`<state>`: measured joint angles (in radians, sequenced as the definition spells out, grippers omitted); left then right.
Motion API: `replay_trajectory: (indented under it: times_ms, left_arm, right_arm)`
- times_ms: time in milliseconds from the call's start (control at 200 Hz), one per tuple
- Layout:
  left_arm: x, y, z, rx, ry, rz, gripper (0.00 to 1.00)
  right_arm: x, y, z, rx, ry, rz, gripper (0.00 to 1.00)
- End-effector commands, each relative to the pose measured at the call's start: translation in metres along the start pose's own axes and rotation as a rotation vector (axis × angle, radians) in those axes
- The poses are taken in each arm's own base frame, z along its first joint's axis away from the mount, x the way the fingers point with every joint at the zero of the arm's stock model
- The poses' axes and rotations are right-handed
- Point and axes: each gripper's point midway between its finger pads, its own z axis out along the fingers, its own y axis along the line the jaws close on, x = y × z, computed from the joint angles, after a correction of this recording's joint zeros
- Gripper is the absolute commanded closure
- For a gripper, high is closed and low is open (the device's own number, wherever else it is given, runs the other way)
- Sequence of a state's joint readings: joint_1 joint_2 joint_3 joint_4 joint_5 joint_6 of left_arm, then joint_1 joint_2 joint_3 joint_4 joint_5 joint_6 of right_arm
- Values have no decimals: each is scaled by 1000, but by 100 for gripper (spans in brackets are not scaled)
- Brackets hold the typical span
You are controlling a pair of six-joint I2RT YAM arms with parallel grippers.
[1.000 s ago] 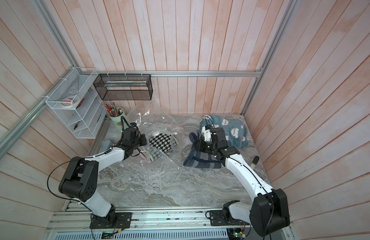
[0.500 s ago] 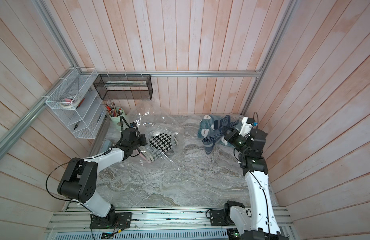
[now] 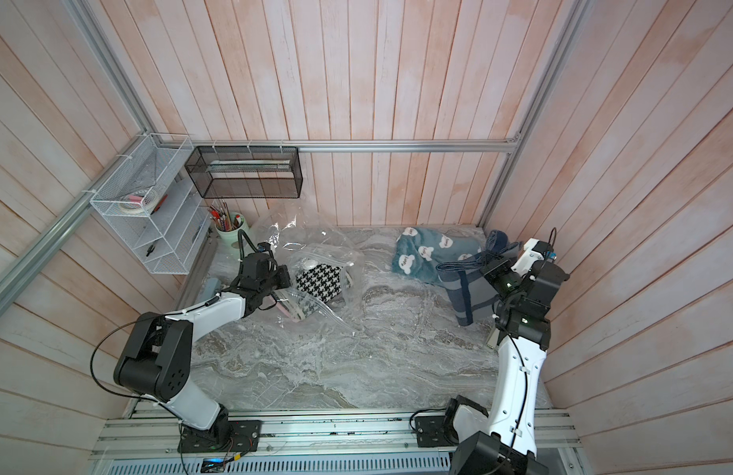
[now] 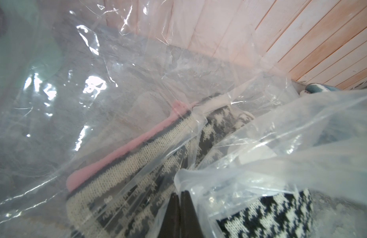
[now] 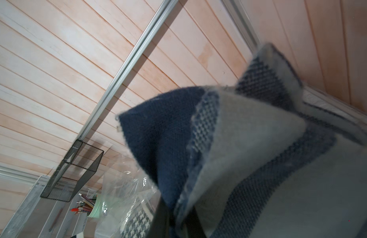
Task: Take the blanket out of the vacuum bag
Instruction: Place the blanket at the corner of the board.
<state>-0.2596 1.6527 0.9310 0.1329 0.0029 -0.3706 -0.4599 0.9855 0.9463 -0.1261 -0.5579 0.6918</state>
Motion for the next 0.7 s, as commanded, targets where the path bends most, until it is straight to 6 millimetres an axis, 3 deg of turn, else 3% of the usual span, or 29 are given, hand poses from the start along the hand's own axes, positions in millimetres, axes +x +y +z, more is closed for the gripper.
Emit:
replay_trajectory:
  times_ms: [0, 195, 450, 695]
  left_arm:
    - [-5, 2, -6, 1, -8, -11, 100]
    - [-5, 0, -6, 6, -5, -10, 100]
    - [-4, 1, -5, 2, 1, -9, 100]
    - [-7, 1, -7, -2, -5, -7, 100]
  right_arm:
    - [-37, 1, -4, 56, -127, -137, 100]
    - [-56, -22, 6, 135, -187, -167, 100]
    - [-61, -48, 33, 153, -200, -160, 100]
    - [-55, -39, 69, 119, -184, -214, 100]
